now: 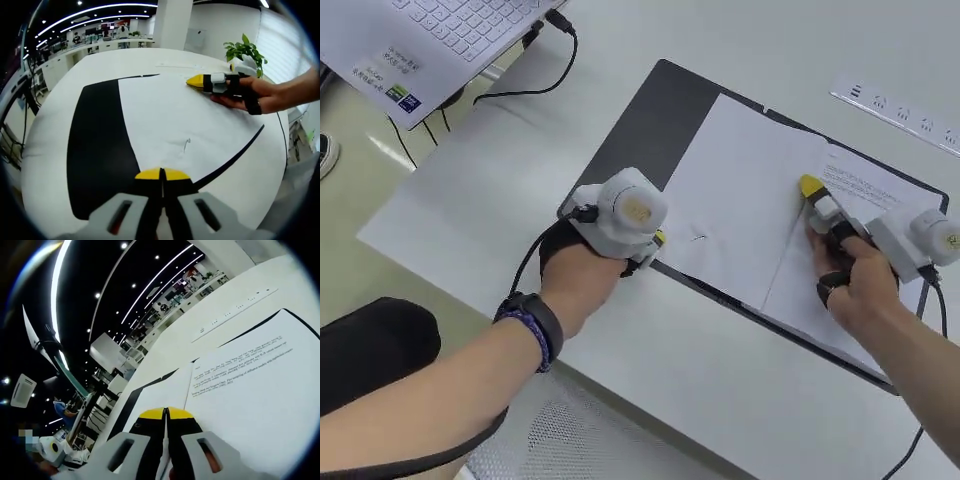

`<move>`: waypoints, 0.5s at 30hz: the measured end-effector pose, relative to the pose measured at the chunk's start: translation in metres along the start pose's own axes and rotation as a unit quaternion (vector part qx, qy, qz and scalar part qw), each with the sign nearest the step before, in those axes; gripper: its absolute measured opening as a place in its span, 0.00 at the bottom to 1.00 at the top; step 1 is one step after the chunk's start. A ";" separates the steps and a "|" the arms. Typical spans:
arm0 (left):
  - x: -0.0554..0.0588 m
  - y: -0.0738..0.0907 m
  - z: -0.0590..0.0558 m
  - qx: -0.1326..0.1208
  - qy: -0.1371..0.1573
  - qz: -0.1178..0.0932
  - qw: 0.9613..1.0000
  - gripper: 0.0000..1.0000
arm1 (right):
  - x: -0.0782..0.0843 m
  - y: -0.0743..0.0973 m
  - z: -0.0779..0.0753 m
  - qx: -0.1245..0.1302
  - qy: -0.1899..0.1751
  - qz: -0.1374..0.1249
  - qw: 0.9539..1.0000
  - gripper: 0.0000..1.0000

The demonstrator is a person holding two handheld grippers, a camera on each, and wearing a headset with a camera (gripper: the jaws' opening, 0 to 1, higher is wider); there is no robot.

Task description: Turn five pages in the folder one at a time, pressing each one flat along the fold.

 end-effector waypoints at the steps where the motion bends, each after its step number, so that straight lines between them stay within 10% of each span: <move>1: 0.000 0.000 0.000 0.000 0.001 0.000 1.000 0.00 | 0.002 0.001 0.001 -0.001 -0.001 0.001 1.000 0.00; 15: -0.001 0.000 0.000 0.001 0.010 0.000 1.000 0.00 | 0.025 0.026 0.029 0.000 -0.005 0.020 1.000 0.00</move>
Point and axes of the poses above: the centre of the closed fingertips' face, and the gripper's own axes: y roughly backward along the fingers, z roughly to its left, x roughly out of its underside, the point moved 3 cm from there along y, roughly backward along the fingers, and after that the axes turned 15 degrees about -x, right-handed, at the moved point
